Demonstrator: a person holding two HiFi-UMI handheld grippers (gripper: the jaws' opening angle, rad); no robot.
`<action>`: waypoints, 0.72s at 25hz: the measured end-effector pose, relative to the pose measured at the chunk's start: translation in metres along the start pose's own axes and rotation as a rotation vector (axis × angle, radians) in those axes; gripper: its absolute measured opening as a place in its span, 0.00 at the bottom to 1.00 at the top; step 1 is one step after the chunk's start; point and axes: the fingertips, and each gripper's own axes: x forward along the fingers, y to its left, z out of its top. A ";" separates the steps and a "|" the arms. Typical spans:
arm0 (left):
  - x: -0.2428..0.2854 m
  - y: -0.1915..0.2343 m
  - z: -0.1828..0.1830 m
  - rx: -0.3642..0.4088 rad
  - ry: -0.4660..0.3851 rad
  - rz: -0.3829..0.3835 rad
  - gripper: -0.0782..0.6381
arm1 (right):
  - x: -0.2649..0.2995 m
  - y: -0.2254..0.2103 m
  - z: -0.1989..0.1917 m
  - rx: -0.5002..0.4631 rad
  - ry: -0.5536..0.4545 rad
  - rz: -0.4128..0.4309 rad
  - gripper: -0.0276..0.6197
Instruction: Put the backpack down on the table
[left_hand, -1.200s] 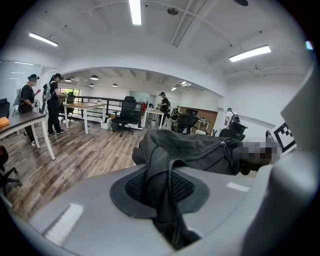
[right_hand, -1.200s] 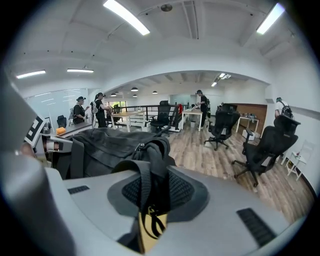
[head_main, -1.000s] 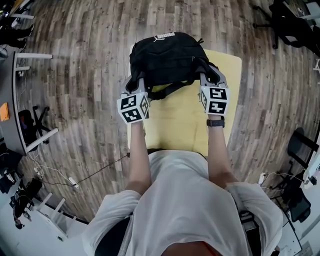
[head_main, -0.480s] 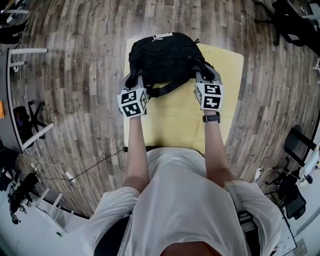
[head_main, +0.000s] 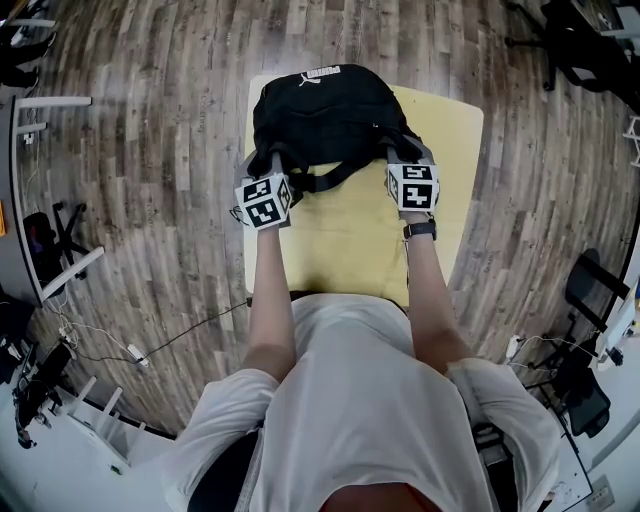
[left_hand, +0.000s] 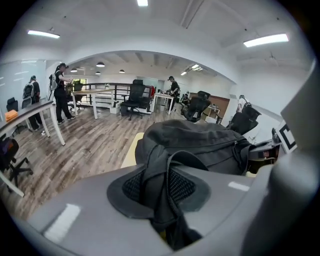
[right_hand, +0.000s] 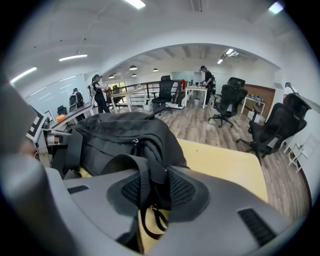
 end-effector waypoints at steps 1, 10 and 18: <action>0.002 0.003 -0.003 0.022 0.001 0.011 0.23 | 0.004 -0.001 -0.005 0.001 0.019 -0.004 0.18; 0.018 0.015 -0.021 0.116 0.011 0.026 0.27 | 0.011 -0.006 -0.013 0.020 -0.022 -0.031 0.21; 0.021 0.021 -0.023 0.087 0.040 -0.002 0.35 | 0.012 -0.010 -0.013 0.025 0.027 -0.012 0.26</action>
